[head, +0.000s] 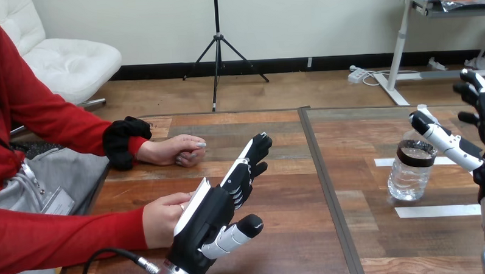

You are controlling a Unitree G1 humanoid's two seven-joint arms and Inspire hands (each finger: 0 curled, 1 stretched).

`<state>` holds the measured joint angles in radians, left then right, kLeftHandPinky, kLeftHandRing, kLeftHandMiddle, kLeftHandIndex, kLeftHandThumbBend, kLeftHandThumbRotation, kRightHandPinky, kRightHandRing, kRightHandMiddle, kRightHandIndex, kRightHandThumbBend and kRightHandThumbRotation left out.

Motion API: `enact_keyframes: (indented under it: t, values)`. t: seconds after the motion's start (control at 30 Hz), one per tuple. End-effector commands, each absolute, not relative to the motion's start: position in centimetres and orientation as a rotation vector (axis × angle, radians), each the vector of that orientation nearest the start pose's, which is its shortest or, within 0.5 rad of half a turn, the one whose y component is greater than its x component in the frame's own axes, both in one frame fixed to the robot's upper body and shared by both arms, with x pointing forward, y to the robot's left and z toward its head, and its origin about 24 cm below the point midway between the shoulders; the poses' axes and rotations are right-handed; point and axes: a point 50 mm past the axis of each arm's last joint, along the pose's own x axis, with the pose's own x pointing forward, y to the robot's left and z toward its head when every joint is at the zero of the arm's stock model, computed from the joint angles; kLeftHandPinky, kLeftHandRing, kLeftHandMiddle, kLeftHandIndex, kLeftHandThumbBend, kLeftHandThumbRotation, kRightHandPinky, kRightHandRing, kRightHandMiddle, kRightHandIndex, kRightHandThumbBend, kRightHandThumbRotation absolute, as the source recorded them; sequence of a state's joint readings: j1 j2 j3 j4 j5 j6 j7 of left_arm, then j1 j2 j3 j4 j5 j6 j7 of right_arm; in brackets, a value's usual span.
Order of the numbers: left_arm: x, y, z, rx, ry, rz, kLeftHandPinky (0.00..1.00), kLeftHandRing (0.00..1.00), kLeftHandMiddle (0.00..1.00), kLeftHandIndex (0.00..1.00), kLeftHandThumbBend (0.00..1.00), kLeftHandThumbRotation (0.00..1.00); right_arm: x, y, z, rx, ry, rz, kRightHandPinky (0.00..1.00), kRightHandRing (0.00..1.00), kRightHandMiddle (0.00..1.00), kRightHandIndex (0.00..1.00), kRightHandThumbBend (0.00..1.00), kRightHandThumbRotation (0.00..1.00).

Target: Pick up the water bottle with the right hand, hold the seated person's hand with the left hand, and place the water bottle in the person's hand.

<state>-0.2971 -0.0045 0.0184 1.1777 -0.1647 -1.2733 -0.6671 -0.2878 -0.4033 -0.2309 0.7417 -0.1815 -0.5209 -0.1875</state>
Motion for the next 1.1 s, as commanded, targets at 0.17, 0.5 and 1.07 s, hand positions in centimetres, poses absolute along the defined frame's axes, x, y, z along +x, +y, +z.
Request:
enact_keyframes:
  t: [0.17,0.5,1.07]
  values:
    - [25.1,11.8,0.3,0.045,-0.482,-0.553,0.96,1.00,1.00,1.00,1.00,0.85,30.6,-29.7,5.6,-0.494,-0.116,-0.349,0.84,0.92,0.89,0.93,1.00,0.57]
    - [24.9,12.1,0.3,0.058,-0.490,-0.536,0.95,1.00,1.00,1.00,1.00,0.85,31.2,-30.0,4.9,-0.499,-0.050,-0.335,0.80,0.91,0.89,0.93,1.00,0.56]
    - [24.7,12.6,0.3,0.060,-0.500,-0.535,0.95,1.00,1.00,1.00,1.00,0.85,31.6,-30.1,3.8,-0.496,0.055,-0.316,0.78,0.91,0.89,0.93,1.00,0.58]
